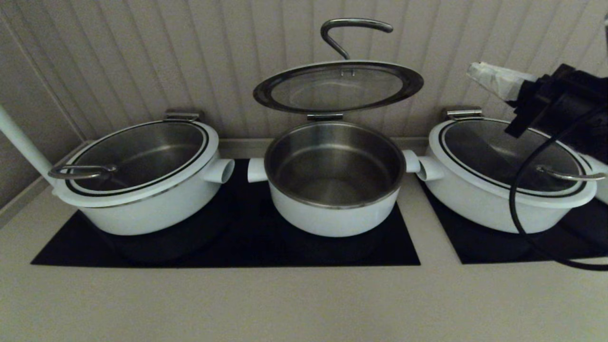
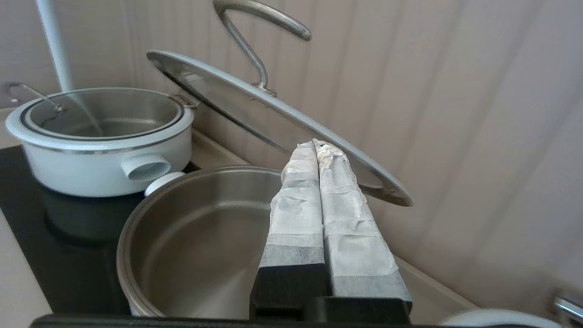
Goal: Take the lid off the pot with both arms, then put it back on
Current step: Close the pot lid
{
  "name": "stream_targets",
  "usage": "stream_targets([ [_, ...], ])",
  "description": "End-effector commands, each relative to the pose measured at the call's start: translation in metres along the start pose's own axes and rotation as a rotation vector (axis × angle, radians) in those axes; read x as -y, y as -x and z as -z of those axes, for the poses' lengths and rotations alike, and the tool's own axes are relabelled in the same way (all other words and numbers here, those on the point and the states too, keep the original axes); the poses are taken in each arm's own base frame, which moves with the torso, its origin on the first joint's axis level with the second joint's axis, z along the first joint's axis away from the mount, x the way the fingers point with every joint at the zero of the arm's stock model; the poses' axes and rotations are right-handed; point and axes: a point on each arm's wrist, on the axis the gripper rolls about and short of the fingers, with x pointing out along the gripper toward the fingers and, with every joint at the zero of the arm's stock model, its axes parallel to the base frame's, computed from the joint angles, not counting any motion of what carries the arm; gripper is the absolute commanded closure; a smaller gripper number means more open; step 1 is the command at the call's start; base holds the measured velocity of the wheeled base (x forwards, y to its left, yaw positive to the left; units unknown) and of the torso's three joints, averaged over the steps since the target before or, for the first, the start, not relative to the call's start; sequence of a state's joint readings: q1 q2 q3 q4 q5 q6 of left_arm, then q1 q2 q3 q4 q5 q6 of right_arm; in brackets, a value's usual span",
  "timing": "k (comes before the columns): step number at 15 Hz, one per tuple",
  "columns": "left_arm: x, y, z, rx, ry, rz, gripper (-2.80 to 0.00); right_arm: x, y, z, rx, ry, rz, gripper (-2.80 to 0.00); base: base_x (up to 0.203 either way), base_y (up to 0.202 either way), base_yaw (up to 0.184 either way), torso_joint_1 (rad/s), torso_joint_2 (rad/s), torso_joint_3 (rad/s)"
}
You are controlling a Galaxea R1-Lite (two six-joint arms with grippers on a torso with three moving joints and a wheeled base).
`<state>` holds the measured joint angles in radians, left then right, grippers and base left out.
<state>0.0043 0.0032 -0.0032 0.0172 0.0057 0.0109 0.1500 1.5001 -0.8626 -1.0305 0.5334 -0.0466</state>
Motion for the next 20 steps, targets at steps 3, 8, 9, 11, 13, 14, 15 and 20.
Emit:
stream_targets([
  [3, 0.000, 0.000, 0.000, 0.003, 0.000, -0.001, 0.00, -0.001, 0.011, -0.021, 0.046, 0.035, 0.023, 0.00, 0.000, 0.000, 0.000, 0.000, 0.00, 0.000],
  [8, 0.000, 0.000, 0.000, 0.003, 0.000, -0.001, 0.00, -0.009, 0.032, -0.050, 0.038, 0.038, 0.043, 0.00, 0.000, 0.000, 0.000, 0.000, 0.00, 0.000],
  [9, 0.000, 0.000, 0.000, 0.003, 0.000, -0.001, 0.00, -0.007, 0.030, -0.055, 0.041, 0.041, 0.051, 0.00, 0.000, 0.000, 0.000, 0.000, 0.00, 0.000],
  [11, 0.000, 0.000, 0.000, 0.003, 0.000, -0.001, 0.00, 0.003, 0.020, -0.061, 0.054, 0.054, 0.065, 0.00, 0.000, 0.000, 0.000, 0.000, 0.00, 0.000],
  [13, 0.000, 0.000, 0.000, 0.003, 0.000, -0.001, 0.00, 0.016, 0.003, -0.071, 0.076, 0.072, 0.072, 0.00, 0.000, 0.000, 0.000, 0.000, 0.00, 0.000],
  [14, 0.000, 0.000, 0.000, 0.003, -0.001, -0.001, 0.00, 0.023, -0.007, -0.076, 0.081, 0.076, 0.074, 0.00, 0.000, 0.000, 0.000, 0.000, 0.00, 0.000],
  [15, 0.000, 0.000, 0.000, 0.003, 0.000, -0.001, 0.00, 0.030, -0.017, -0.079, 0.079, 0.080, 0.074, 0.00, 0.000, 0.000, 0.000, 0.000, 0.00, 0.000],
  [20, 0.000, 0.000, 0.000, 0.003, 0.000, -0.001, 0.00, 0.061, -0.066, -0.050, 0.010, 0.070, 0.046, 0.00, 0.000, 0.000, 0.000, 0.000, 0.00, 0.000],
])
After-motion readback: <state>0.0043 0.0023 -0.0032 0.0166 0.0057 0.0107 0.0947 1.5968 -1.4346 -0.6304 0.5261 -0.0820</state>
